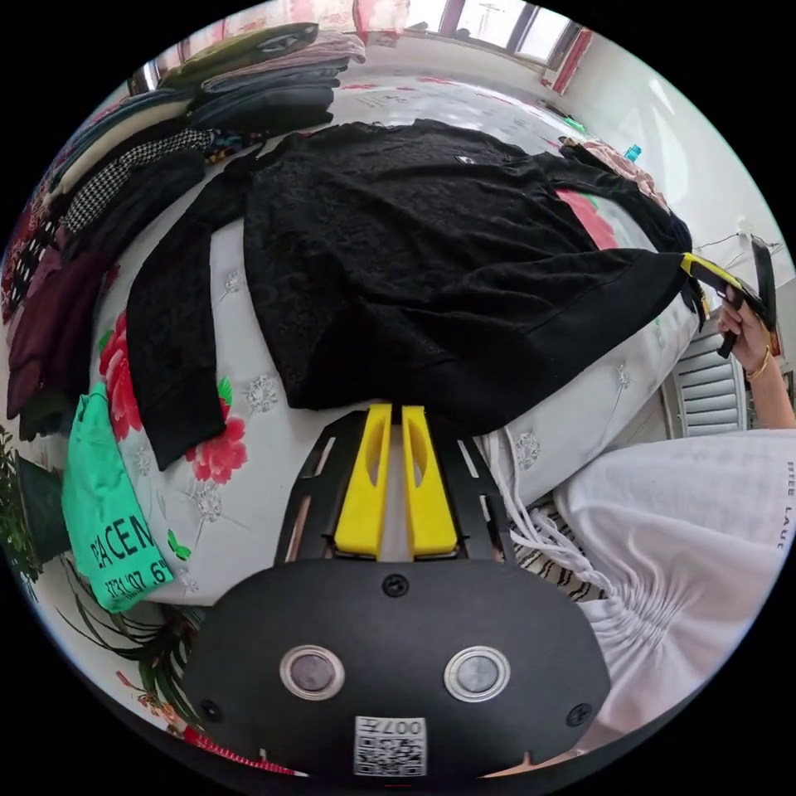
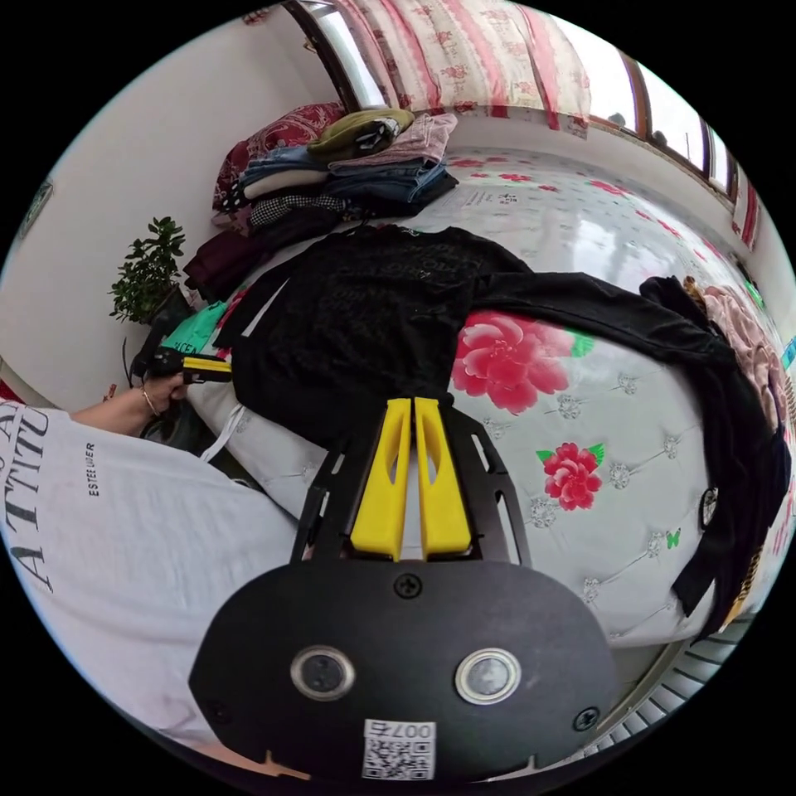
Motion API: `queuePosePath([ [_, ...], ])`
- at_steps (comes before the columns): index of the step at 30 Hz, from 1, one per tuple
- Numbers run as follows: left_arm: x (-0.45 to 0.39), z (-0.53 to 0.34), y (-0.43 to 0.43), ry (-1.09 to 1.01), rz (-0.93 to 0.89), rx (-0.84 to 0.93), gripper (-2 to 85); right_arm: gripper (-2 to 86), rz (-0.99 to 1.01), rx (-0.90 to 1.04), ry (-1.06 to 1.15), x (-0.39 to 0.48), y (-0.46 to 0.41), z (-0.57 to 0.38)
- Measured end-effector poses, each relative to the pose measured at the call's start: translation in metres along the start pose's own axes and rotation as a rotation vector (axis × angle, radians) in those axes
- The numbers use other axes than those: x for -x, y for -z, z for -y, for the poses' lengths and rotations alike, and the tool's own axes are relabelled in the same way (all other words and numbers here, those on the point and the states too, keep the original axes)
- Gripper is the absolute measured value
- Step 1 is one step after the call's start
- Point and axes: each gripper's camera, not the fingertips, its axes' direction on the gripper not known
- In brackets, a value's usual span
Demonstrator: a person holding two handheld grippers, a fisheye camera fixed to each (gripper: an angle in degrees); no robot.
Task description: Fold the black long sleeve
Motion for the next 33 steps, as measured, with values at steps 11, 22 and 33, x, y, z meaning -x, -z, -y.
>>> queuePosePath([
  [11,0.100,-0.153,0.171,0.331,-0.470,-0.277,-0.7,-0.3,0.129,-0.031,0.056,0.021,0.094,-0.039],
  [22,0.171,-0.119,0.109,0.566,-0.570,-0.123,-0.7,-0.3,0.200,0.265,-0.042,0.040,0.001,-0.043],
  [33,0.171,0.111,0.399,0.061,-0.427,-0.728,-0.7,-0.3,-0.178,-0.533,0.088,0.081,0.275,0.195],
])
